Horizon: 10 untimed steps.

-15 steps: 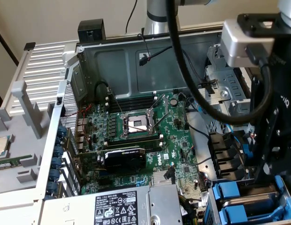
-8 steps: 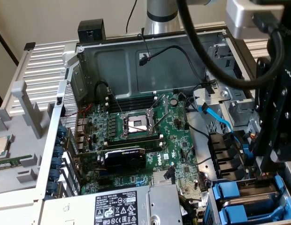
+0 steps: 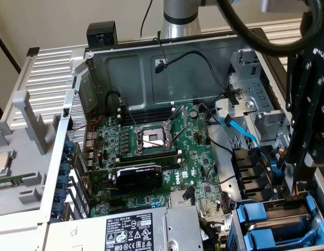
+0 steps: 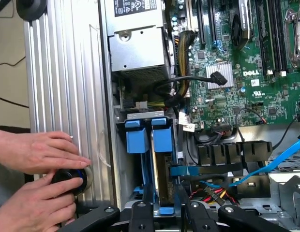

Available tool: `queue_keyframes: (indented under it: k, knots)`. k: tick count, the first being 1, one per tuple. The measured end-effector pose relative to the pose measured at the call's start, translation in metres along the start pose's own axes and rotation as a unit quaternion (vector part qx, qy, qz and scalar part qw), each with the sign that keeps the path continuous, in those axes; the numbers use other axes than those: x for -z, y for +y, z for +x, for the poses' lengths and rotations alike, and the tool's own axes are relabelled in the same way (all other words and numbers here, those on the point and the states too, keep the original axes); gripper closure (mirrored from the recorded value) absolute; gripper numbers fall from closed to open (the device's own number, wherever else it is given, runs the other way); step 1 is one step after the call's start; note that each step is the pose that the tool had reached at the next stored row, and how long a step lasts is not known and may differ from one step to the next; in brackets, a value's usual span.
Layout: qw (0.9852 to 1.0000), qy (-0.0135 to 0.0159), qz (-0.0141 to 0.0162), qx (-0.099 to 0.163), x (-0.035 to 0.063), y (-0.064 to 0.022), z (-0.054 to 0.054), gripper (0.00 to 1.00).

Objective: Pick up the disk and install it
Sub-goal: 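Insert the first disk wire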

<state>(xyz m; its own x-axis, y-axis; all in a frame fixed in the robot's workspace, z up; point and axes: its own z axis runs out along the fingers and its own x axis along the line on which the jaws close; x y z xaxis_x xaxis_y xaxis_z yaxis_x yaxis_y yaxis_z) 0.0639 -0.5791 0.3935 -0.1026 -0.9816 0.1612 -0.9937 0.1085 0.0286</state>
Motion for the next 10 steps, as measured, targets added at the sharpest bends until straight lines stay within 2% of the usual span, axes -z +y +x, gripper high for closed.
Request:
queue_keyframes:
  k: [6,10]
  knots:
    - [1.0,0.0008,0.0001,0.0,0.0007,0.0098,-0.006,0.69]
    - [1.0,0.0006,0.0001,0.0,0.0004,0.013,-0.008,0.69]
